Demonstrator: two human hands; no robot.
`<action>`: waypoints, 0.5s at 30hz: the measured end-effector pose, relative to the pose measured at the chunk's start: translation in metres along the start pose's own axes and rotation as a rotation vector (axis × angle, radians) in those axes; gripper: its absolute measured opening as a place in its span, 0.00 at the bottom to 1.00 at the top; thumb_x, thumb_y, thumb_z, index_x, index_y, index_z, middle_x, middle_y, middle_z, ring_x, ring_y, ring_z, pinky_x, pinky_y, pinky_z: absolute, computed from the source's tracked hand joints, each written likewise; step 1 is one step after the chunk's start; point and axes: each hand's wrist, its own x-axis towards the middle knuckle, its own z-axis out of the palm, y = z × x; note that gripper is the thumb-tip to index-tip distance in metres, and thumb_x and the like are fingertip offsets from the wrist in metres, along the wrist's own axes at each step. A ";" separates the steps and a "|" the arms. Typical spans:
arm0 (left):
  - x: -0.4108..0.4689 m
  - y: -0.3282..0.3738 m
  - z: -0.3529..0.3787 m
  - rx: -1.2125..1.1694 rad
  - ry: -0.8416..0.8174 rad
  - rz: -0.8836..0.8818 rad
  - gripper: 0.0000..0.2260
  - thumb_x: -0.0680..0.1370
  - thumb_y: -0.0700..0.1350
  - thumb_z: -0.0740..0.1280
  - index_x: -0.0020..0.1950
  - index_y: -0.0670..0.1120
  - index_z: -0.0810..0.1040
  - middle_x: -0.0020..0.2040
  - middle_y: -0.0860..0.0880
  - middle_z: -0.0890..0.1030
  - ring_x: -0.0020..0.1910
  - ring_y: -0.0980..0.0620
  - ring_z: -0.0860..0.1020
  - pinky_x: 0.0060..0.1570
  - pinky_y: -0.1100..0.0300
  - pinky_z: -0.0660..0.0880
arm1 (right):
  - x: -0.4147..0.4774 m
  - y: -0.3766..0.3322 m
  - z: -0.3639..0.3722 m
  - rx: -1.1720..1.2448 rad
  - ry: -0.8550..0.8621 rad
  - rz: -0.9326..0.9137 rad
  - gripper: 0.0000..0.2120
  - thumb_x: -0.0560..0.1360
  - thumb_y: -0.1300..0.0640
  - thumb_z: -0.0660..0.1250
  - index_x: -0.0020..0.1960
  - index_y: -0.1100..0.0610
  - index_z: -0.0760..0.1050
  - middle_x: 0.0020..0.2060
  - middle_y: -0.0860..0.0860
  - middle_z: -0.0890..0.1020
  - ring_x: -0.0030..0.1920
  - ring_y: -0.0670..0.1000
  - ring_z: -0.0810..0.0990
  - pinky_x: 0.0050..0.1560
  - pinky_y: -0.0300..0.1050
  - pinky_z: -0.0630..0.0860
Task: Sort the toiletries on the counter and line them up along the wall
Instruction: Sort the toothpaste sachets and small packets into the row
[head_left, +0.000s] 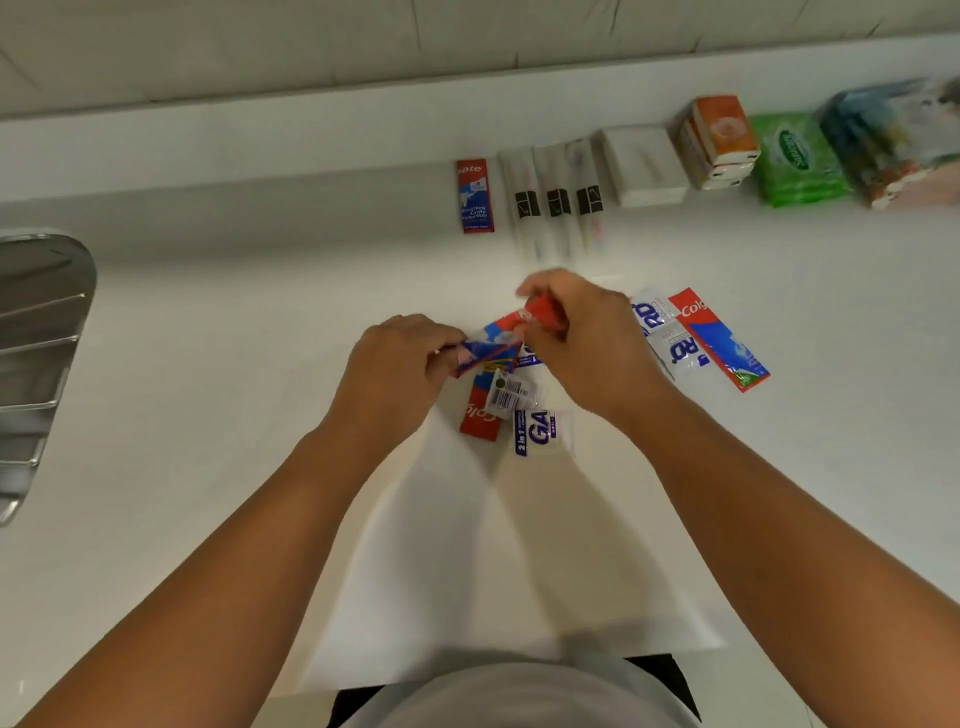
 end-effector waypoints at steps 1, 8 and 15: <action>0.007 -0.002 -0.003 -0.029 0.018 -0.042 0.08 0.78 0.44 0.71 0.56 0.43 0.85 0.47 0.46 0.85 0.42 0.48 0.80 0.43 0.55 0.77 | 0.010 -0.001 0.001 0.048 0.026 0.015 0.17 0.76 0.58 0.70 0.62 0.49 0.73 0.39 0.42 0.78 0.36 0.35 0.76 0.37 0.23 0.71; 0.075 -0.047 0.011 -0.488 0.109 -0.555 0.07 0.77 0.46 0.73 0.53 0.45 0.86 0.44 0.51 0.85 0.38 0.56 0.81 0.45 0.58 0.79 | 0.088 0.015 0.025 0.009 0.117 -0.008 0.22 0.75 0.56 0.70 0.68 0.55 0.71 0.54 0.46 0.80 0.47 0.44 0.78 0.54 0.40 0.77; 0.144 -0.074 0.025 -0.596 0.060 -0.746 0.11 0.77 0.44 0.73 0.57 0.40 0.83 0.43 0.46 0.84 0.36 0.54 0.79 0.47 0.55 0.82 | 0.151 0.029 0.052 -0.437 -0.065 -0.201 0.17 0.77 0.55 0.67 0.65 0.59 0.75 0.63 0.55 0.77 0.60 0.55 0.77 0.61 0.47 0.76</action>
